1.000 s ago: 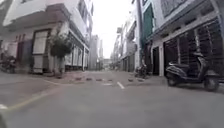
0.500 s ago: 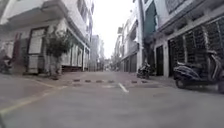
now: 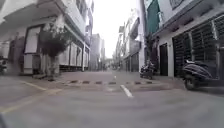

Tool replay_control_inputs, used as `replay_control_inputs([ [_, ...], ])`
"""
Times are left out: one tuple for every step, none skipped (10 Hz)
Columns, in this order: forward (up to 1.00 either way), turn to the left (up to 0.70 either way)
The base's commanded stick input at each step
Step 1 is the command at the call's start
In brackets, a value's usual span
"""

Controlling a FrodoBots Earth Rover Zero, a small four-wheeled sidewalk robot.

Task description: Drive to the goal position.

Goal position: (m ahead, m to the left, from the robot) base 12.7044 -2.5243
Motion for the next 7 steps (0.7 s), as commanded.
replay_control_inputs([
  [1.00, 0.00],
  [1.00, 0.00],
  [1.00, -0.29],
  [1.00, -0.40],
  [1.00, -0.40],
  [1.00, -0.36],
  [1.00, 0.00],
])
